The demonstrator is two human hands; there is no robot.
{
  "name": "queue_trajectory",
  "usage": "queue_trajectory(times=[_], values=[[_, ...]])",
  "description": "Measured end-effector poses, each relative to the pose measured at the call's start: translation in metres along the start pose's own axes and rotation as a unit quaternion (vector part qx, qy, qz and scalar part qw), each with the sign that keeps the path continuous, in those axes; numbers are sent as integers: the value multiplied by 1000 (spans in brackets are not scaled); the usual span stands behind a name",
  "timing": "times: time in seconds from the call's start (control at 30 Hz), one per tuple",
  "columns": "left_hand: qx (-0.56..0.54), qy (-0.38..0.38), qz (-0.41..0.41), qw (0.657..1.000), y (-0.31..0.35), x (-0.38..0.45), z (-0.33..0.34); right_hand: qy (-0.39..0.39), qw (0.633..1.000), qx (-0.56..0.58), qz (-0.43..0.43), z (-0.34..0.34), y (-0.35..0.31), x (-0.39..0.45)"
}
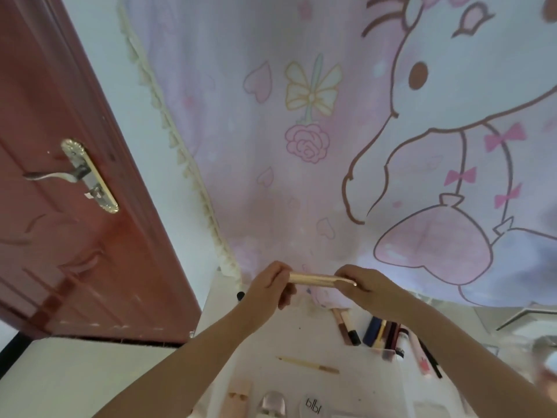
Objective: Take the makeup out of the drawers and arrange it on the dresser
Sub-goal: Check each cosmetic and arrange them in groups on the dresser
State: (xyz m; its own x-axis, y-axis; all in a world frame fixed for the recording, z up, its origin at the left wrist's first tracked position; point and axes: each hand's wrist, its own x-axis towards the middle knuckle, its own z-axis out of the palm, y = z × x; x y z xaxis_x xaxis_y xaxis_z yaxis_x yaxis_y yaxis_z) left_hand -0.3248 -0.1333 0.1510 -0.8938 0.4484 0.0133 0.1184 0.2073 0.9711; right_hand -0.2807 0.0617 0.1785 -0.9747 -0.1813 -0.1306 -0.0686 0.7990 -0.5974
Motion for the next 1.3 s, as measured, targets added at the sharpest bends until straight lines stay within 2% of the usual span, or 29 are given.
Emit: queue_trajectory(times=[0.07,0.13,0.2,0.27,0.3,0.33,0.37,0.4,0.47,0.5,0.53,0.57,0.63,0.7,0.77,0.83,0.9,0.97,1.07,1.13,1.2,1.3], values=[[142,-15,62,988,6,0,6,112,985,123,37,4,-4,-2],[233,-24,139,962,11,-3,16,196,953,215,80,5,-9,1],[340,-17,204,918,22,-5,22,244,938,227,90,2,-13,4],[425,22,255,868,29,-4,22,275,932,225,69,-3,-19,5],[472,48,290,831,34,-3,19,289,928,228,52,-6,-22,4],[486,43,281,827,41,-1,18,303,923,233,35,-8,-25,3],[461,28,261,847,48,1,17,317,918,238,18,-10,-29,1],[384,-16,223,896,51,3,16,330,913,240,-2,-12,-32,-2],[197,-126,94,968,58,3,14,338,912,223,-63,-16,-37,-9],[96,-168,30,981,63,0,12,330,917,203,-99,-18,-39,-13],[21,-199,-18,980,64,-3,11,314,923,181,-129,-20,-39,-18],[-5,-214,-38,976,65,-4,8,290,932,157,-148,-23,-38,-22],[58,-192,-19,980,64,-3,4,225,959,110,-132,-30,-35,-23],[159,-153,33,975,64,-3,-1,143,985,55,-76,-35,-32,-20],[210,-142,64,965,60,-5,-4,90,994,53,-44,-36,-29,-16],[207,-145,57,966,56,-9,-7,85,990,90,-70,-33,-29,-17],[163,-147,16,976,54,-12,-11,100,979,126,-125,-32,-28,-19],[134,-142,-10,981,52,-14,-13,82,970,159,-164,-32,-27,-16],[188,-112,22,976,49,-14,-15,30,969,216,-114,-30,-34,-4],[221,-89,43,970,48,-13,-15,24,984,157,-75,-28,-36,3],[251,-70,50,964,49,-12,-19,39,990,105,-85,-28,-38,7],[253,-60,51,964,52,-10,-26,32,973,176,-144,-32,-40,10]])
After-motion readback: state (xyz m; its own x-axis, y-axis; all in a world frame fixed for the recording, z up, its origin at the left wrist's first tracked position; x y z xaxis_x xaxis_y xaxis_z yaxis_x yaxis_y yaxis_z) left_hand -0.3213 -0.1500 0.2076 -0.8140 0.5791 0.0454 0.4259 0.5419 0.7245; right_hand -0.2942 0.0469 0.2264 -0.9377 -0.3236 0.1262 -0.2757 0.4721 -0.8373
